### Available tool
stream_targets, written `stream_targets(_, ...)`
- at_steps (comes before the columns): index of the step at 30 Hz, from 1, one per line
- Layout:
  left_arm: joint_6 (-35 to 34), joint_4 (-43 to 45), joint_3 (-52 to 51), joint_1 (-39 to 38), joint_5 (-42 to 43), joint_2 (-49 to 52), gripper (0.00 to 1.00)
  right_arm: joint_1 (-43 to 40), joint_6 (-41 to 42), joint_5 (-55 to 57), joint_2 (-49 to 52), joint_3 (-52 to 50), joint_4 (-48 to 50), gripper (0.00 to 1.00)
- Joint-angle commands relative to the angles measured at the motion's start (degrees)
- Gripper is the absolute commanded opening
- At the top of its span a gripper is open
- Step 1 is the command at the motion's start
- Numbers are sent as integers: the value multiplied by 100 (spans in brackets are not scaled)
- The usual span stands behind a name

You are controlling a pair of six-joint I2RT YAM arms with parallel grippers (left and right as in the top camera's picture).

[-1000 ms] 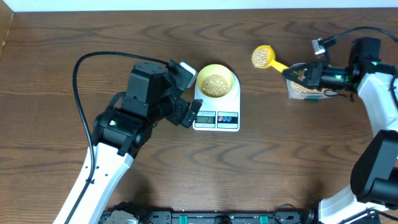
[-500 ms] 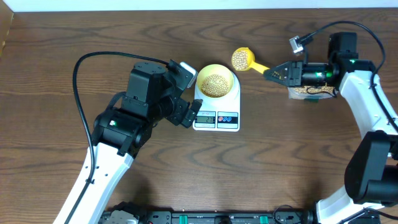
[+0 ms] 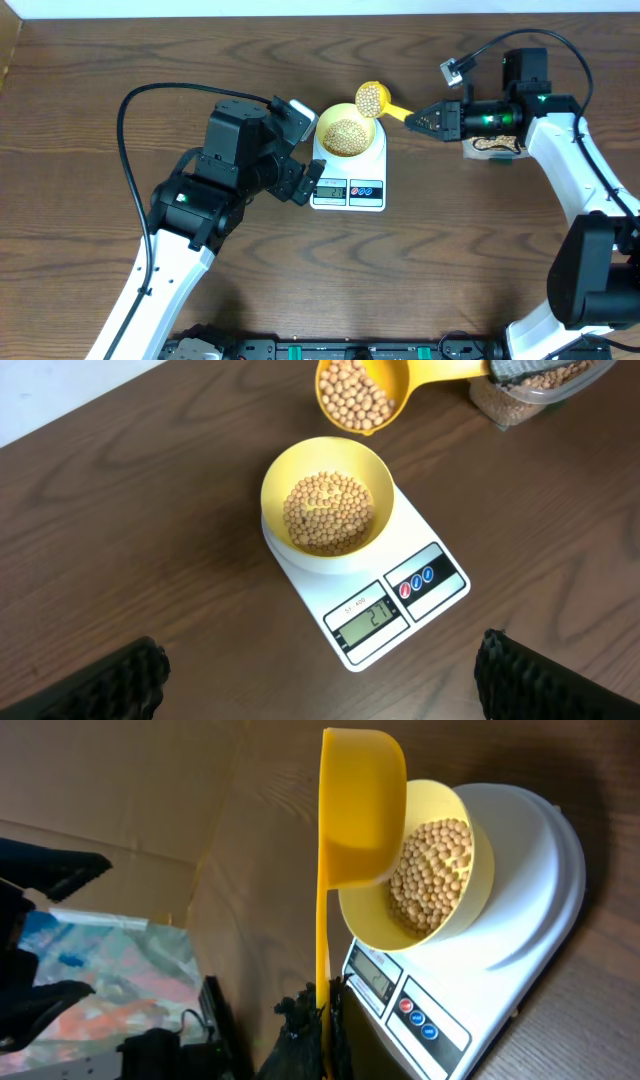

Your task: Scoop item into bowl and weigh 50g on scale

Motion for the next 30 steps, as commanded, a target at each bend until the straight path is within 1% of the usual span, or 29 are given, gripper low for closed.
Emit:
stream_targets(1, 35, -4, -39, 31, 87, 7, 100, 149, -92, 81, 0, -33, 76, 1)
stream_targets(4, 35, -4, -39, 31, 87, 7, 100, 216, -203, 240, 0, -33, 120, 1)
stream_targets(8, 35, -4, -39, 31, 87, 7, 100, 286, -715, 254, 0, -33, 140, 1)
stream_targets(24, 35, -4, -39, 31, 85, 7, 100, 433, -2245, 295, 0, -33, 719, 1)
stream_targets(30, 35, -4, -39, 31, 87, 7, 100, 455, -2791, 297, 0, -33, 745, 1)
